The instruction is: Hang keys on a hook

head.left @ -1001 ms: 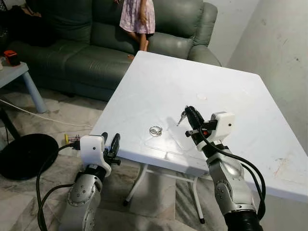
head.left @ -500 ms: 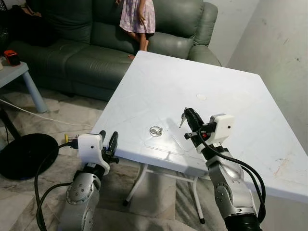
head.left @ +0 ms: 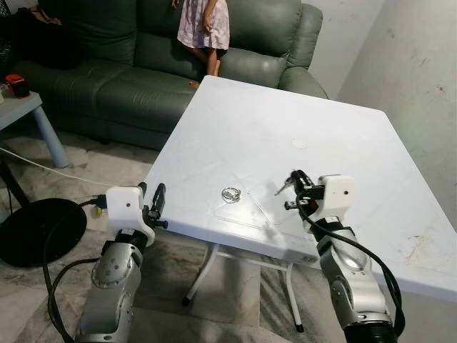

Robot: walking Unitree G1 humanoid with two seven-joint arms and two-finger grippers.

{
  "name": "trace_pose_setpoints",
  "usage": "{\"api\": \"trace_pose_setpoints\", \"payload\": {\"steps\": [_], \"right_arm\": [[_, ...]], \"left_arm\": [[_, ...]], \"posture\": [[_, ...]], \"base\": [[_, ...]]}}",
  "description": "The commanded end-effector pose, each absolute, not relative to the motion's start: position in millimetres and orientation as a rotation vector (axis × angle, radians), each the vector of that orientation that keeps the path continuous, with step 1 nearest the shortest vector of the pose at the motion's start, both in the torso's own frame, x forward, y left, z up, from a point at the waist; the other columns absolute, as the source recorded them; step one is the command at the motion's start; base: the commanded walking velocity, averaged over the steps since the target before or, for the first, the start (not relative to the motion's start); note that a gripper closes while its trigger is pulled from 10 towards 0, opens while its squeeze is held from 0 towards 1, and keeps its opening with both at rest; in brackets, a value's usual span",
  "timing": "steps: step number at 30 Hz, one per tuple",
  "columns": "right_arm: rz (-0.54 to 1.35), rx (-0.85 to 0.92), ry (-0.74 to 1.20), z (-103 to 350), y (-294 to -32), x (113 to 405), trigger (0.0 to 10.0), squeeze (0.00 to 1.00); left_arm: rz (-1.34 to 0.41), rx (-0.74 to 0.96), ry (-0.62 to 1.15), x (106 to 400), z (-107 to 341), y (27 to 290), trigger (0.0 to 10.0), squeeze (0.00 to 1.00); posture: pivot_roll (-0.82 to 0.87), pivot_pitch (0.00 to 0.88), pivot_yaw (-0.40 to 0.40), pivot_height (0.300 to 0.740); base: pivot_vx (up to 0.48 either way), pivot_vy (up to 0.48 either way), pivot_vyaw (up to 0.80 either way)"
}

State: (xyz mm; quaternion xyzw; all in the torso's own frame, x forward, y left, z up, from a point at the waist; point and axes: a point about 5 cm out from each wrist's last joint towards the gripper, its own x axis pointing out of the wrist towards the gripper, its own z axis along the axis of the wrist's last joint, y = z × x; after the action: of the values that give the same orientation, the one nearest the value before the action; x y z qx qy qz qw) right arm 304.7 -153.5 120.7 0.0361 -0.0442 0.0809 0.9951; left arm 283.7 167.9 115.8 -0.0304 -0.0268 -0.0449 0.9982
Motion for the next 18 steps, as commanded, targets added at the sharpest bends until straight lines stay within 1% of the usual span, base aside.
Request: {"api": "trace_pose_setpoints", "payload": {"steps": [1, 7, 9, 11, 18], "right_arm": [[0.153, 0.053, -0.105, 126.0, -159.6, 305.6, 10.0, 0.0], [0.153, -0.018, -0.141, 130.2, -159.9, 299.2, 10.0, 0.0], [0.15, -0.021, -0.138, 129.6, -159.8, 297.2, 10.0, 0.0], [0.133, -0.021, -0.135, 128.2, -160.9, 293.2, 10.0, 0.0], [0.104, -0.02, -0.129, 127.6, -161.8, 286.3, 10.0, 0.0]], "left_arm": [[-0.11, -0.075, -0.054, 286.7, 116.6, 163.7, 10.0, 0.0], [-0.113, -0.084, -0.083, 287.1, 121.6, 164.2, 10.0, 0.0], [-0.119, -0.1, -0.078, 286.1, 121.2, 164.2, 10.0, 0.0], [-0.158, -0.15, -0.072, 281.8, 121.2, 161.9, 10.0, 0.0], [-0.16, -0.168, -0.074, 278.2, 122.1, 161.0, 10.0, 0.0]], "posture": [[0.17, 0.0, -0.142, 0.74], [0.17, 0.0, -0.14, 0.74], [0.17, 0.0, -0.138, 0.74], [0.18, 0.0, -0.138, 0.74], [0.18, 0.0, -0.134, 0.74]], "base": [[0.0, 0.0, 0.0], [0.0, 0.0, 0.0], [0.0, 0.0, 0.0], [0.0, 0.0, 0.0], [0.0, 0.0, 0.0]]}}
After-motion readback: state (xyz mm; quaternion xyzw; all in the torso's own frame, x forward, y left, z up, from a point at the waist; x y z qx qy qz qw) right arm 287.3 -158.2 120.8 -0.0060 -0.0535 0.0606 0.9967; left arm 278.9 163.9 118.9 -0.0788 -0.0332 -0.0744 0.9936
